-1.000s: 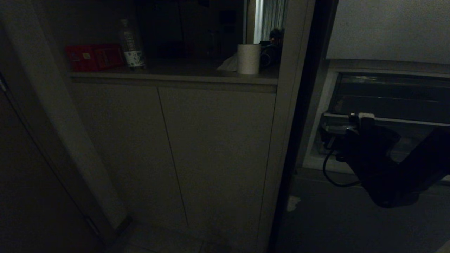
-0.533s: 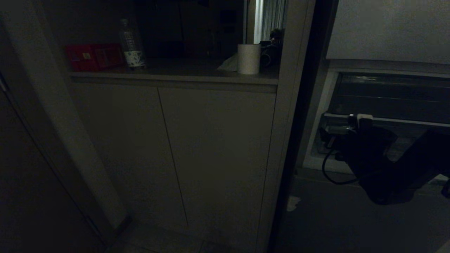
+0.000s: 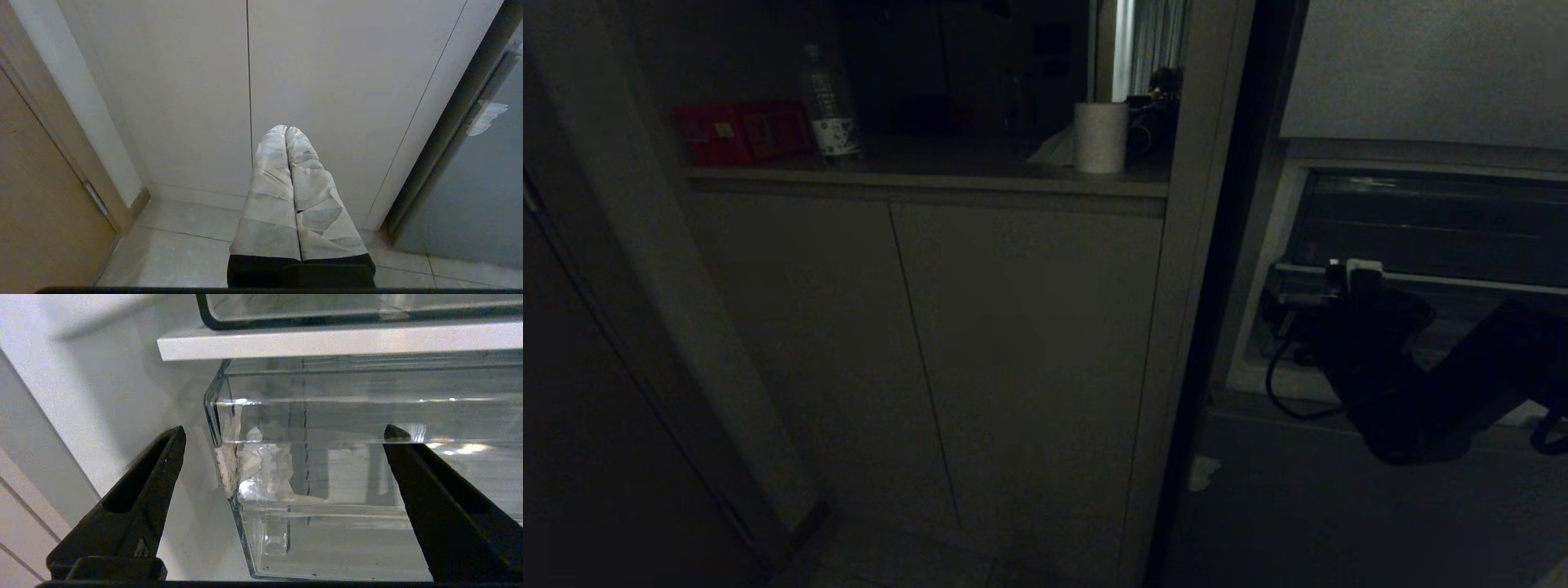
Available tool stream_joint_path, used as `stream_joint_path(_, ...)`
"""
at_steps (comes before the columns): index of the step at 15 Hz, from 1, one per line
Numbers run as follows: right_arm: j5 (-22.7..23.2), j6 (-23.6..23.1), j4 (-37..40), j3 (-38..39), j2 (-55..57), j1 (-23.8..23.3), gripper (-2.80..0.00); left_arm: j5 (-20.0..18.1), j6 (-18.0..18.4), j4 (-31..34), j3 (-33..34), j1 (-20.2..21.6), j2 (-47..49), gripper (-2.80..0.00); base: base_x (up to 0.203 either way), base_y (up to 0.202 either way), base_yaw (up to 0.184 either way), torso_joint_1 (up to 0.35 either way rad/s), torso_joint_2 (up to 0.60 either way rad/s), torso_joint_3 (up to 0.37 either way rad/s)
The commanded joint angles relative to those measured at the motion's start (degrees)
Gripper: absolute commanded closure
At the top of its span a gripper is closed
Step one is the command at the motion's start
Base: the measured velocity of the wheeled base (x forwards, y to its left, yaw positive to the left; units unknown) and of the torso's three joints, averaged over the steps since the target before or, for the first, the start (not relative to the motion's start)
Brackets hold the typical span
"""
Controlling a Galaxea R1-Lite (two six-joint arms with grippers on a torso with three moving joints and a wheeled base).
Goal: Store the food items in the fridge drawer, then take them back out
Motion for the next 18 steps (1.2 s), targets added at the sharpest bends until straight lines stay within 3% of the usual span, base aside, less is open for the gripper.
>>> stream_joint_path(1, -0.2, 0.1, 0.0, -0.7, 0.2, 0.0, -2.80, 0.0, 0.0, 0.0, 0.0, 0.0, 0.0, 0.00, 0.000, 0.000, 0.000, 0.000, 0.00, 0.000)
stream_joint_path(10, -0.6, 0.1, 0.0, -0.8, -0.1, 0.0, -2.80, 0.0, 0.0, 0.0, 0.0, 0.0, 0.0, 0.00, 0.000, 0.000, 0.000, 0.000, 0.00, 0.000)
stream_joint_path(11, -0.8, 0.0, 0.0, -0.8, -0.2, 0.1, -1.07, 0.0, 0.0, 0.0, 0.0, 0.0, 0.0, 0.00, 0.000, 0.000, 0.000, 0.000, 0.00, 0.000)
stream_joint_path(12, -1.4, -0.1, 0.0, -0.8, -0.2, 0.3, 0.00, 0.0, 0.0, 0.0, 0.0, 0.0, 0.0, 0.00, 0.000, 0.000, 0.000, 0.000, 0.00, 0.000)
stream_joint_path(18, -1.6, -0.2, 0.1, -0.9, -0.5, 2.1, 0.00, 0.0, 0.0, 0.0, 0.0, 0.0, 0.0, 0.00, 0.000, 0.000, 0.000, 0.000, 0.00, 0.000)
